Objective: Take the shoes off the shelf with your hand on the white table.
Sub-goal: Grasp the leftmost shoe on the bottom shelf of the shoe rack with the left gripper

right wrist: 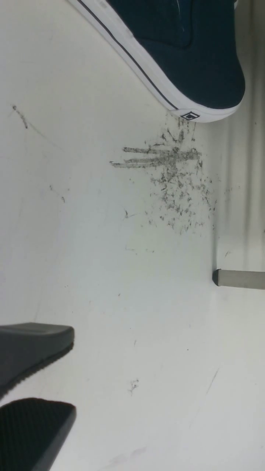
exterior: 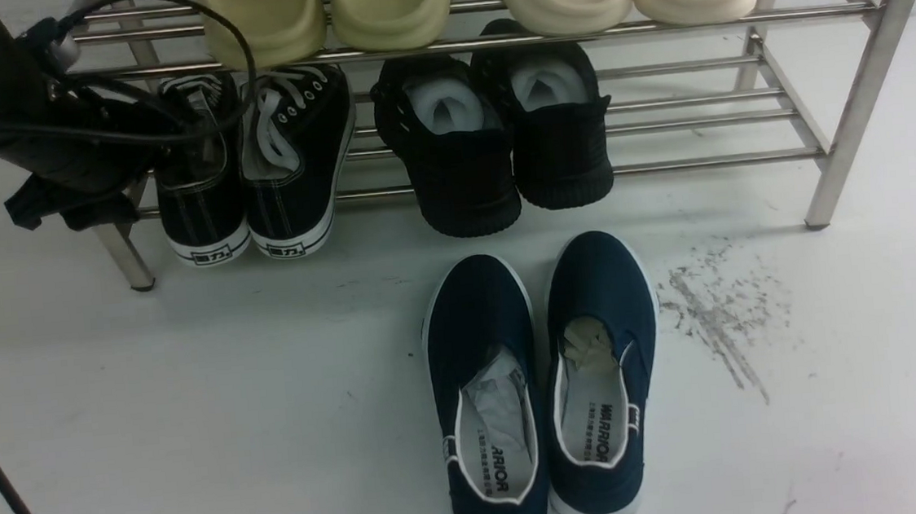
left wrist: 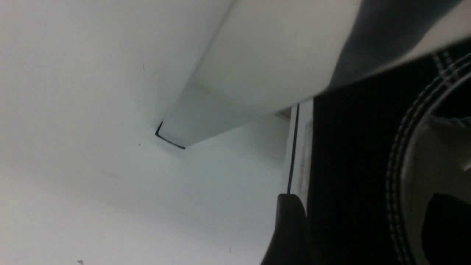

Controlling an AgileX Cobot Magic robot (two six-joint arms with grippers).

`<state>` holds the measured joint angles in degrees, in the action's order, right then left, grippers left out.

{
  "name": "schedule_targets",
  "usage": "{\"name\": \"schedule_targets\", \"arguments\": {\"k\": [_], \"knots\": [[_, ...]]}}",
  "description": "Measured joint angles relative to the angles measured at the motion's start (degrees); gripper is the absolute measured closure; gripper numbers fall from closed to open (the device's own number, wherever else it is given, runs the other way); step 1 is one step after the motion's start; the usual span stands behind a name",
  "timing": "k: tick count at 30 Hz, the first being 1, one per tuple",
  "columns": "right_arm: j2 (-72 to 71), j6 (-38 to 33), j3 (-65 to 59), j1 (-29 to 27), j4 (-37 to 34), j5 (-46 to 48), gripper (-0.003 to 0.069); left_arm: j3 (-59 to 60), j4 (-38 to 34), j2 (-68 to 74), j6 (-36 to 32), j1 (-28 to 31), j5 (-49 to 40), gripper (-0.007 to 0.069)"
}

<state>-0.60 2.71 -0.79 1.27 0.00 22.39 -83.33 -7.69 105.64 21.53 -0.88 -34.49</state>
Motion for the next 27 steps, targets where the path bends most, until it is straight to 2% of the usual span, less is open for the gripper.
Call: {"name": "schedule_targets", "arguments": {"k": [3, 7, 10, 11, 12, 13, 15, 24, 27], "knots": [[0.0, 0.0, 0.0, 0.0, 0.0, 0.0, 0.042, 0.0, -0.22, 1.39, 0.0, 0.0, 0.65, 0.0151], [0.0, 0.0, 0.0, 0.0, 0.0, 0.0, 0.042, -0.01, -0.32, 2.11, 0.0, 0.0, 0.77, 0.0205], [0.0, 0.21, 0.0, 0.0, 0.0, 0.0, 0.042, -0.01, -0.41, 2.26, 0.05, 0.0, 0.6, 0.0375], [0.0, 0.21, 0.0, 0.0, 0.0, 0.0, 0.042, -0.01, -0.4, 2.26, 0.05, 0.0, 0.52, 0.0385], [0.0, 0.21, 0.0, 0.0, 0.0, 0.0, 0.042, -0.01, 0.4, 2.26, 0.05, 0.0, -0.11, 0.0477], [0.0, 0.21, 0.0, 0.0, 0.0, 0.0, 0.042, -0.01, 1.04, 2.05, 0.01, 0.0, -0.63, 0.0531], [0.0, 0.21, 0.0, 0.0, 0.0, 0.0, 0.042, 0.05, 1.59, 1.28, 0.01, 0.07, -1.45, 0.0589], [0.0, 0.21, 0.0, 0.0, 0.0, 0.0, 0.042, 0.16, 6.29, -9.21, -0.51, 0.07, -11.7, 0.061], [0.0, 0.21, 0.0, 0.0, 0.0, 0.0, 0.042, 0.23, 8.59, -13.58, -1.92, 0.07, -21.09, 0.061]]}}
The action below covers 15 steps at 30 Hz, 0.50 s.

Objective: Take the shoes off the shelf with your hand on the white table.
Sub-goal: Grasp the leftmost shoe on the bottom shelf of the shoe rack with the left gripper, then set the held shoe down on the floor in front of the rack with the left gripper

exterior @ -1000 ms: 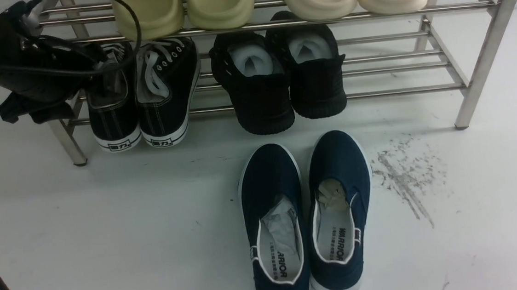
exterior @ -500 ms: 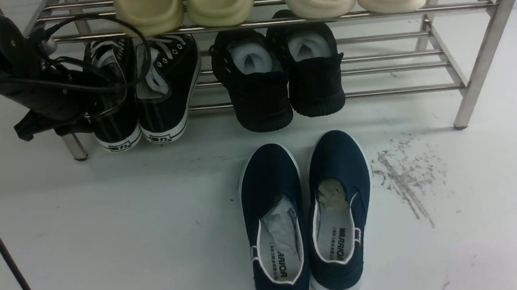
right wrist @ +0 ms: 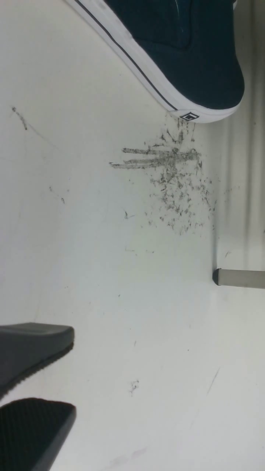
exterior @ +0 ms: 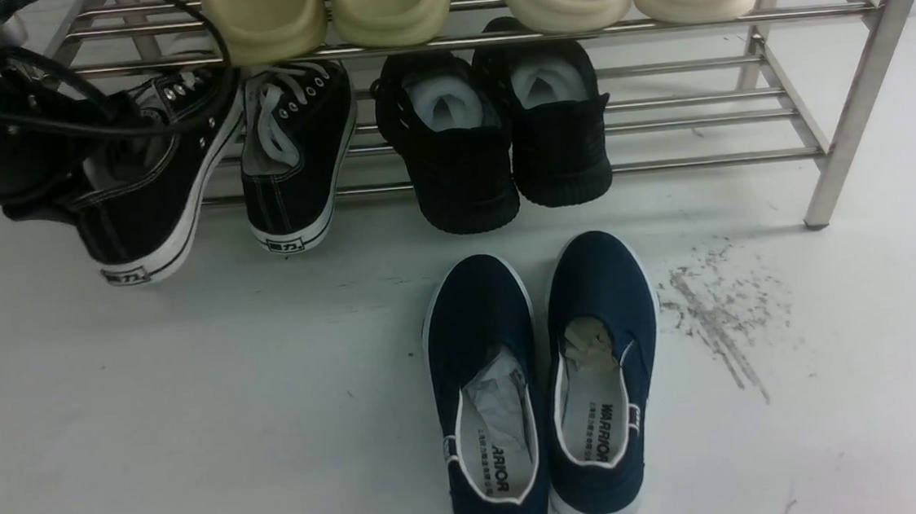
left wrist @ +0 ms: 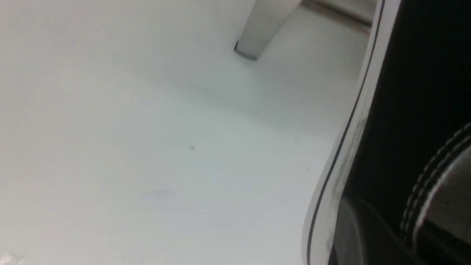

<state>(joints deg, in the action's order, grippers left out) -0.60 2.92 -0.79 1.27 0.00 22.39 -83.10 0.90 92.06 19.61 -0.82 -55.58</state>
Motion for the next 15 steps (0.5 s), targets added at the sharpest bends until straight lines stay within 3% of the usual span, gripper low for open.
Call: {"name": "schedule_targets", "arguments": {"k": [7, 15], "knots": [[0.0, 0.04, 0.0, 0.0, 0.0, 0.0, 0.042, 2.75, 7.46, -5.19, 2.14, 0.0, -10.6, 0.061], [0.0, 0.06, 0.0, 0.0, 0.0, 0.0, 0.042, 19.36, 7.06, -6.19, 7.01, -1.17, -6.22, 0.0608]]}}
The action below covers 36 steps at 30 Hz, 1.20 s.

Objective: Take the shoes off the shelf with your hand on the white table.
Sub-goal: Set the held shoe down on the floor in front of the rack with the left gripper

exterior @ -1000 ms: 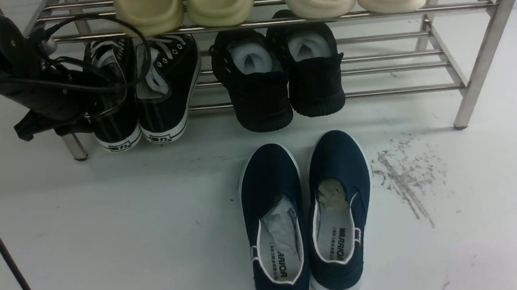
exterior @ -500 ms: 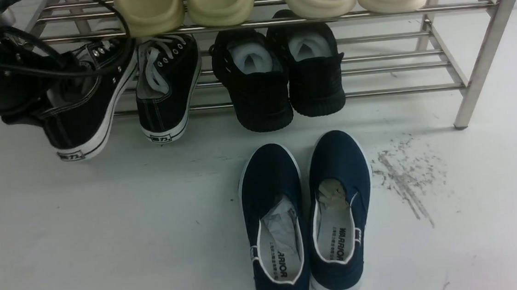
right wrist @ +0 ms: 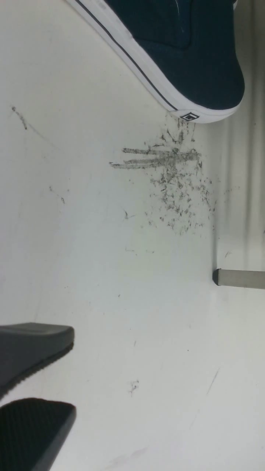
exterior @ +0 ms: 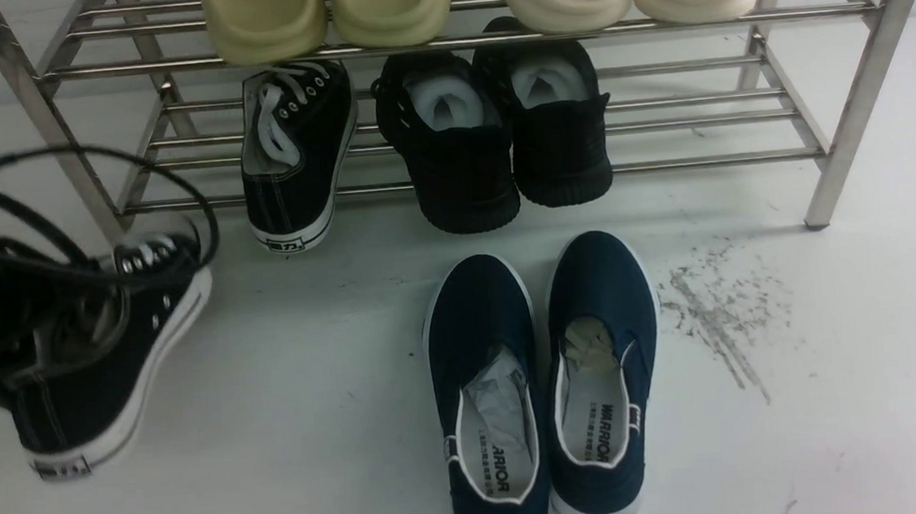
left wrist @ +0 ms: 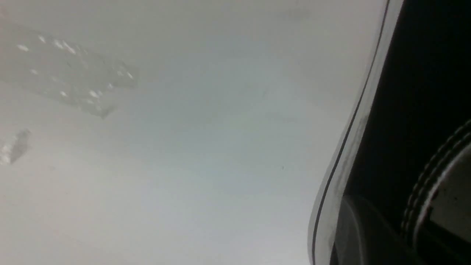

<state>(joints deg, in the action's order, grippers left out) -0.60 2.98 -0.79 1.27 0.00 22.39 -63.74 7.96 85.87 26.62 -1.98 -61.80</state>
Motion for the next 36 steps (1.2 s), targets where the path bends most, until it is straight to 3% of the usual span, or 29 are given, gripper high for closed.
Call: {"name": "schedule_targets", "arguments": {"k": [5, 9, 14, 19, 26, 27, 31, 36], "knots": [[0.0, 0.16, 0.0, 0.0, 0.0, 0.0, 0.042, 3.87, -1.22, 0.0, 1.11, -4.85, 4.84, 0.0606], [0.0, 0.16, 0.0, 0.0, 0.0, 0.0, 0.042, 4.2, 0.66, 0.0, 7.21, -10.0, 8.5, 0.0605], [0.0, 0.16, 0.0, 0.0, 0.0, 0.0, 0.042, 4.34, 5.79, 0.8, 13.08, -10.76, 8.77, 0.059], [0.0, 0.16, 0.0, 0.0, 0.0, 0.0, 0.042, 4.34, 6.15, 2.52, 14.73, -10.76, 8.28, 0.0552], [0.0, 0.16, 0.0, 0.0, 0.0, 0.0, 0.042, 4.23, 5.66, 5.19, 14.78, -10.81, 7.78, 0.0412], [0.0, -0.11, 0.0, 0.0, 0.0, 0.0, 0.042, 4.18, 5.71, 5.69, 14.78, -10.81, 7.78, 0.0351], [0.0, -0.54, 0.0, 0.0, 0.0, 0.0, 0.042, 1.17, 6.18, 6.15, 13.94, -10.81, 4.24, 0.0262], [0.0, -0.54, 0.0, 0.0, 0.0, 0.0, 0.042, -8.89, 8.24, 6.15, 12.8, -10.81, -1.71, 0.0234]]}}
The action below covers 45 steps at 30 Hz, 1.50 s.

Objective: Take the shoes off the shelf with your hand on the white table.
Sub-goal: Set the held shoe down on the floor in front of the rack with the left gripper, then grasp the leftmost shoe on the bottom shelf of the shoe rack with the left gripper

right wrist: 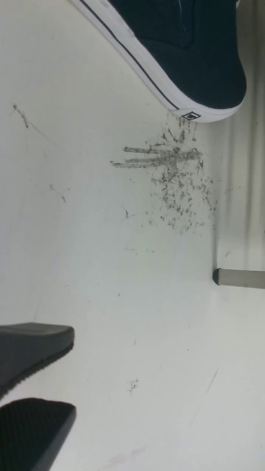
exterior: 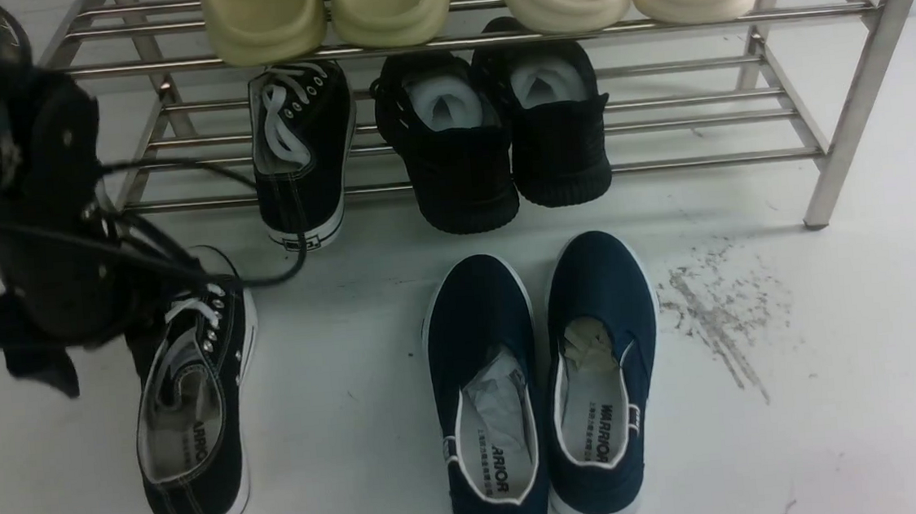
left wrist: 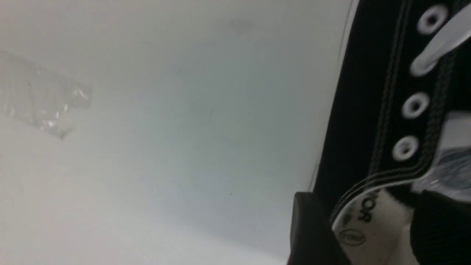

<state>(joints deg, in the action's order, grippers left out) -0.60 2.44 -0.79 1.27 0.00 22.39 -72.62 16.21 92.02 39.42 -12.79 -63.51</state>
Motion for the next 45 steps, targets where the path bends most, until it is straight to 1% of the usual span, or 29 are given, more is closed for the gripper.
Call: {"name": "schedule_targets", "arguments": {"k": [2, 6, 7, 10, 12, 15, 21, 22, 25, 34, 37, 39, 41, 42, 43, 45], "knots": [[0.0, -0.05, 0.0, 0.0, 0.0, 0.0, 0.0419, -4.24, 0.18, 0.0, -0.28, 0.0, 0.59, 0.0235], [0.0, -0.05, 0.0, 0.0, 0.0, 0.0, 0.0419, -9.74, -0.82, 0.8, -0.57, 0.0, 6.02, 0.0239], [0.0, -0.05, 0.0, 0.0, 0.0, 0.0, 0.0419, -11.2, -2.02, 1.85, -1.51, 0.0, 8.41, 0.0239], [0.0, -0.05, 0.0, 0.0, 0.0, 0.0, 0.0419, -13.64, -5.6, 5.55, -4.78, 0.0, 11.9, 0.0239], [0.0, -0.07, 0.0, 0.0, 0.0, 0.0, 0.0419, -14.53, -7.12, 7.87, -5.56, 0.0, 13.37, 0.0237], [0.0, -0.12, 0.0, 0.0, 0.0, 0.0, 0.0419, -15.63, -7.42, 10.14, -5.84, 0.0, 15.72, 0.0218], [0.0, -0.12, 0.0, 0.0, 0.0, 0.0, 0.0419, -15.85, -7.83, 11.52, -6.06, 0.0, 22.35, 0.0134], [0.0, -0.18, 0.0, 0.0, 0.0, 0.0, 0.0419, -15.9, -8.0, 11.52, -6.06, 0.0, 23.06, 0.013], [0.0, -0.18, 0.0, 0.0, 0.0, 0.0, 0.0419, -16.02, -9.07, 12.06, -6.06, 0.0, 24.85, 0.0119], [0.0, -0.18, 0.0, 0.0, 0.0, 0.0, 0.0419, -16.26, -11.5, 16.64, -6.06, 0.0, 28.37, 0.0123], [0.0, -0.18, 0.0, 0.0, 0.0, 0.0, 0.0419, -16.26, -11.5, 17.68, -6.06, 0.0, 29.03, 0.0138], [0.0, -0.18, 0.0, 0.0, 0.0, 0.0, 0.0419, -16.26, -11.5, 18.61, -6.06, 0.0, 30.47, 0.0179], [0.0, -0.18, 0.0, 0.0, 0.0, 0.0, 0.0419, -16.32, -11.56, 19.31, -6.06, 0.0, 31.54, 0.0237], [0.0, -0.18, 0.0, 0.0, 0.0, 0.0, 0.0419, -16.32, -11.63, 19.31, -6.06, 0.0, 31.54, 0.0237], [0.0, -0.18, 0.0, 0.0, 0.0, 0.0, 0.0419, -16.38, -11.96, 19.62, -5.94, 0.0, 32.26, 0.0315], [0.0, -0.18, 0.0, 0.0, 0.0, 0.0, 0.0419, -16.38, -12.07, 19.62, -5.44, 0.0, 32.09, 0.0405]]}}
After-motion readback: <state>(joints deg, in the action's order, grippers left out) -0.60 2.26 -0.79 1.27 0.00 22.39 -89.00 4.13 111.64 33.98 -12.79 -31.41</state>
